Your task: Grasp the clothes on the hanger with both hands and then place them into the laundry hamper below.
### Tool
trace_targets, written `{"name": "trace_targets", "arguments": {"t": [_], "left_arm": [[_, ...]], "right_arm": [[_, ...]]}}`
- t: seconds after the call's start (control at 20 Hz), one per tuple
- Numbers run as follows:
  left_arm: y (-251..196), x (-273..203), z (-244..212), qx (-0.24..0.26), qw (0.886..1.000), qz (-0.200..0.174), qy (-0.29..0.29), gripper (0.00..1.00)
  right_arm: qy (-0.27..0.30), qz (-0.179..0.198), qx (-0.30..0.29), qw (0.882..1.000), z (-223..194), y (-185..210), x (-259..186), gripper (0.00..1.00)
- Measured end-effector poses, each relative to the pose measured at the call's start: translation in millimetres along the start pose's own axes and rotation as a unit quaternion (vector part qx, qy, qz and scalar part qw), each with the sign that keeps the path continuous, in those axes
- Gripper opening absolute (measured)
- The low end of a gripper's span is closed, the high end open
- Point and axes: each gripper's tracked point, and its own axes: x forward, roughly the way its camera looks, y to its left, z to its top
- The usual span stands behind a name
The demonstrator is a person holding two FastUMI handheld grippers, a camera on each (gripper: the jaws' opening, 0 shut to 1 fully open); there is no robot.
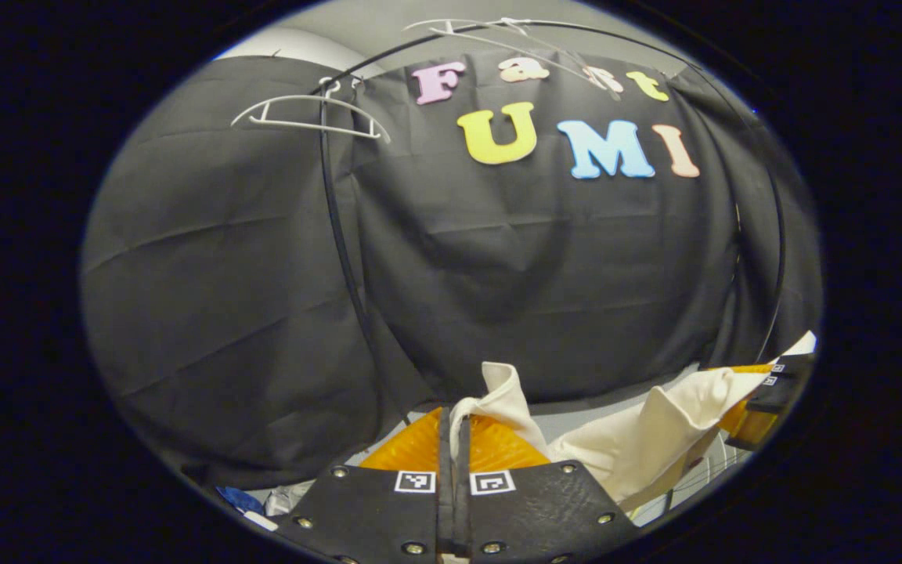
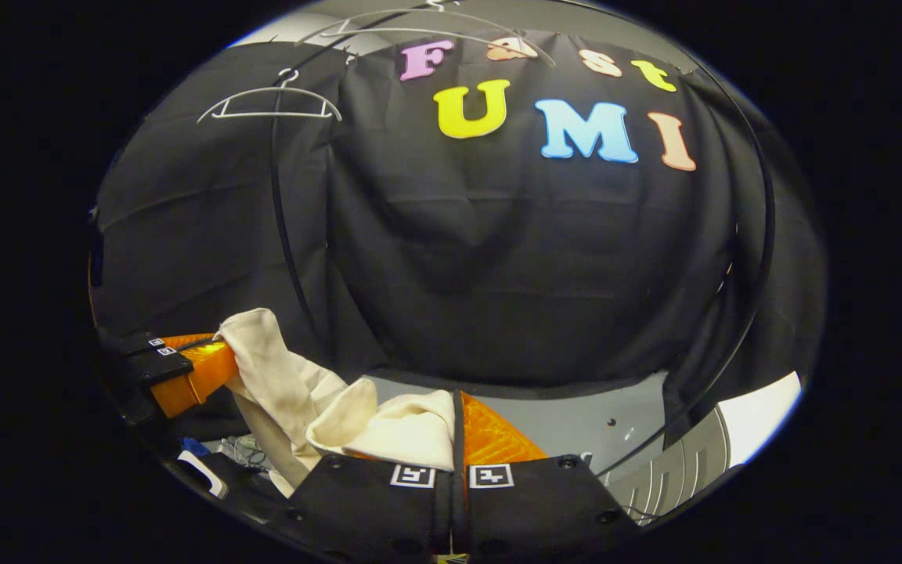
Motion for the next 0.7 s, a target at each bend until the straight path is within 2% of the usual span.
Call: {"name": "trace_targets", "arguments": {"t": [0.25, 0.4, 0.5, 0.7], "left_arm": [[-10.0, 7.5, -75.5, 0.019, 0.996, -0.011, 0.083, 0.01], [-18.1, 19.8, -100.4, 0.03, 0.993, -0.012, 0.116, 0.01], [-21.3, 20.5, -103.5, 0.027, 0.99, -0.012, 0.136, 0.01], [-17.5, 16.4, -87.1, 0.028, 0.992, -0.014, 0.125, 0.02]], "right_arm": [[0.079, -0.011, 0.002, 0.997, -60.9, -5.6, 10.5, 0.03], [0.116, -0.005, 0.006, 0.993, -83.6, -5.3, 11.3, 0.03], [0.127, -0.008, 0.002, 0.992, -86.7, -5.0, 16.7, 0.06], [0.148, -0.001, -0.001, 0.989, -94.4, 5.5, 13.8, 0.11]]}}
